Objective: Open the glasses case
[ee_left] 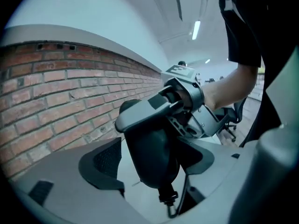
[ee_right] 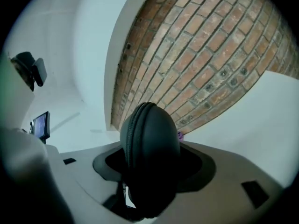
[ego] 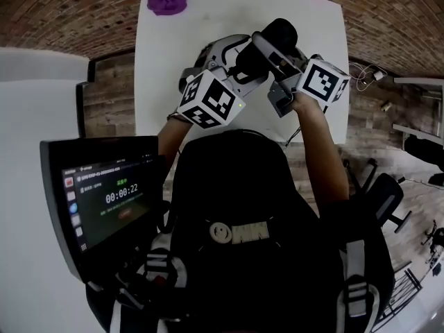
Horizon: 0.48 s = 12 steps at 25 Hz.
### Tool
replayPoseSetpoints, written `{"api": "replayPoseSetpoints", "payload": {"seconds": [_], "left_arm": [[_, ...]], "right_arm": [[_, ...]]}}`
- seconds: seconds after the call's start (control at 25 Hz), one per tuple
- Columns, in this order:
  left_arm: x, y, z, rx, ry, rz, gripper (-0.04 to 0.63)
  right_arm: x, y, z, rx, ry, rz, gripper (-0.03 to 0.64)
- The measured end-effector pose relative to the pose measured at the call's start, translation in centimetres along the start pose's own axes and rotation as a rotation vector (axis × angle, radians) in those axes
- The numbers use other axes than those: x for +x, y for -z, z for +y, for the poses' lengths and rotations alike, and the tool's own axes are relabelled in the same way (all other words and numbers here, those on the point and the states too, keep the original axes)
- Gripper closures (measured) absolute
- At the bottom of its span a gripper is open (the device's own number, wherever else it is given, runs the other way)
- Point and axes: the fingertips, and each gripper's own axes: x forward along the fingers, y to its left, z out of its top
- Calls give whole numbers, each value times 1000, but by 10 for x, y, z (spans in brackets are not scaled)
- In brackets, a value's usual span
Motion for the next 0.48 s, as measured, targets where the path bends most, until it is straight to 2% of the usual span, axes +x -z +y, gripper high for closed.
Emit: {"api": "replayPoseSetpoints", "payload": {"seconds": [0.12, 0.28, 0.32, 0.48], "left_arm": [[0, -4, -7, -106, 71, -54, 232], [-2, -11, -8, -105, 91, -78, 255], [-3, -12, -7, -129, 104, -88, 262], [-19, -25, -4, -311, 181, -180, 267]], "right_arm": [[0, 1, 14, -45, -38, 47, 365], [-10, 2, 24, -81, -92, 73, 334], [-12, 2, 27, -93, -121, 79, 324], [-28, -5, 45, -113, -302, 68, 307]]}}
